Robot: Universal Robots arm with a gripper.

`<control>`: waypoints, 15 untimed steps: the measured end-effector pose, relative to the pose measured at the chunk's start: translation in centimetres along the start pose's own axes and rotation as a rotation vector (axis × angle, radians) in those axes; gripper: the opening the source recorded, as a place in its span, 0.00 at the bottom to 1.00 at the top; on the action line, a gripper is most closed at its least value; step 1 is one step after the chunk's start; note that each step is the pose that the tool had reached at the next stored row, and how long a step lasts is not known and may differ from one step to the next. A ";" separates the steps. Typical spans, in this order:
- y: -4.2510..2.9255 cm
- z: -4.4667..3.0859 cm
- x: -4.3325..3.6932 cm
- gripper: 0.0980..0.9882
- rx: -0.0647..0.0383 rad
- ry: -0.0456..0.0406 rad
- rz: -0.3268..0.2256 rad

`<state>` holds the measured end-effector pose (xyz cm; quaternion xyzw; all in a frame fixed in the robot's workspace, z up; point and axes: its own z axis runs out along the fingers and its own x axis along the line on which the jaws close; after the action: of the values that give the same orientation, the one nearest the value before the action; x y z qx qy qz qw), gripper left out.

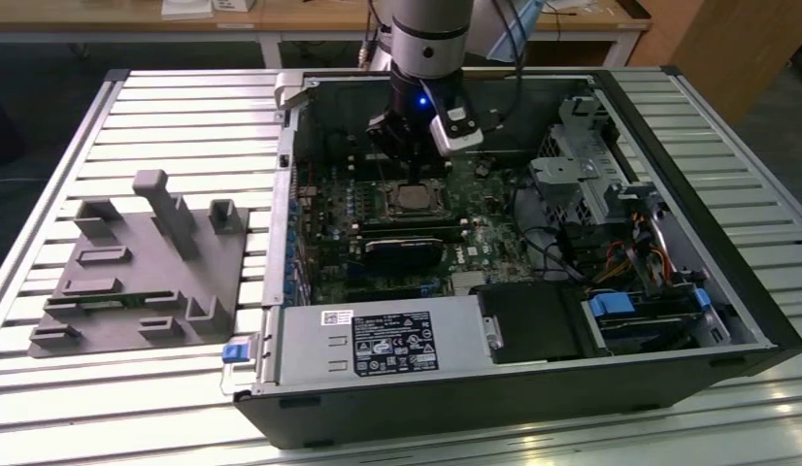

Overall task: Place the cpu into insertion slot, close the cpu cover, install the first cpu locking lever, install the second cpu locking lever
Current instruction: 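Close the cpu cover, then install the first cpu locking lever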

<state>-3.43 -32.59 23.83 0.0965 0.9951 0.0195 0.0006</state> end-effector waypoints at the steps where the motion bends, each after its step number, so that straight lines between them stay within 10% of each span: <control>1: 0.00 -0.03 0.00 0.01 0.000 -0.0001 0.000; 15: 0.01 -0.15 0.00 0.01 0.000 -0.0001 0.000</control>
<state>-3.43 -32.59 23.98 0.0966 0.9951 0.0195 0.0007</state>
